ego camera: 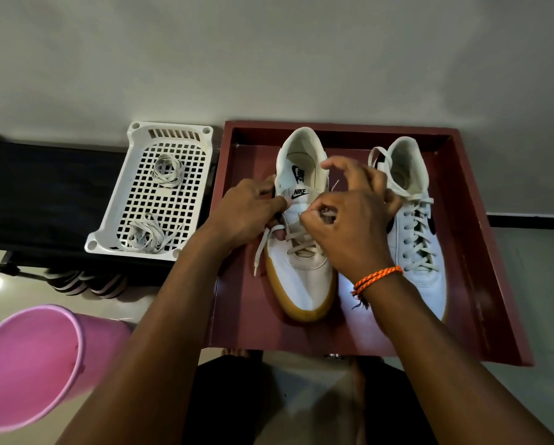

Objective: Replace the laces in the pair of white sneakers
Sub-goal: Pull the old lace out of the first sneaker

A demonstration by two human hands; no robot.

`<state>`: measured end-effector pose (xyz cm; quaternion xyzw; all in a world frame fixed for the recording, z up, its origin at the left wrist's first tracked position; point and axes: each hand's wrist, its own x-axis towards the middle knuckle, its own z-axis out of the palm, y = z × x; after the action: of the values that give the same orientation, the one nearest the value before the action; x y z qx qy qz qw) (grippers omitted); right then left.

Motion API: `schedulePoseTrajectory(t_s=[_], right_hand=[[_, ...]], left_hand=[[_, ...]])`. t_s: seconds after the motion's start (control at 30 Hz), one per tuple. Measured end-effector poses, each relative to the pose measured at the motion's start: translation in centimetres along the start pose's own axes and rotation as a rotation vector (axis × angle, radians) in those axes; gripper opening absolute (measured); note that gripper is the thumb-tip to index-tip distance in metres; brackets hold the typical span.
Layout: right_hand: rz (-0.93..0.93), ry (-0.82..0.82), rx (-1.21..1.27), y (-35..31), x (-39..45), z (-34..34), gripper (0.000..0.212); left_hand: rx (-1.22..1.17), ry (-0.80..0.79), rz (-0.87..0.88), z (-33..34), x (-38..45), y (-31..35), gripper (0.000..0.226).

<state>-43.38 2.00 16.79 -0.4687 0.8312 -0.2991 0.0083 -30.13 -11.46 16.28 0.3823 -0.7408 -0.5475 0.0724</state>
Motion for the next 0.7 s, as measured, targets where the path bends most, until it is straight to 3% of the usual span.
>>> schedulePoseTrajectory(t_s=[0.13,0.33,0.7], right_hand=[[0.012,0.029,0.052,0.0,0.1,-0.5,0.014],[-0.158,-0.178,-0.078,-0.6,-1.1,0.7,0.014],[0.129,0.07,0.185,0.5,0.5,-0.1,0.019]], left_hand=[[-0.015,-0.023,-0.003,-0.1,0.0,-0.1,0.021],[-0.016,-0.016,0.007,-0.1,0.1,-0.1,0.018],[-0.031,0.01,-0.019,-0.1,-0.1,0.0,0.018]])
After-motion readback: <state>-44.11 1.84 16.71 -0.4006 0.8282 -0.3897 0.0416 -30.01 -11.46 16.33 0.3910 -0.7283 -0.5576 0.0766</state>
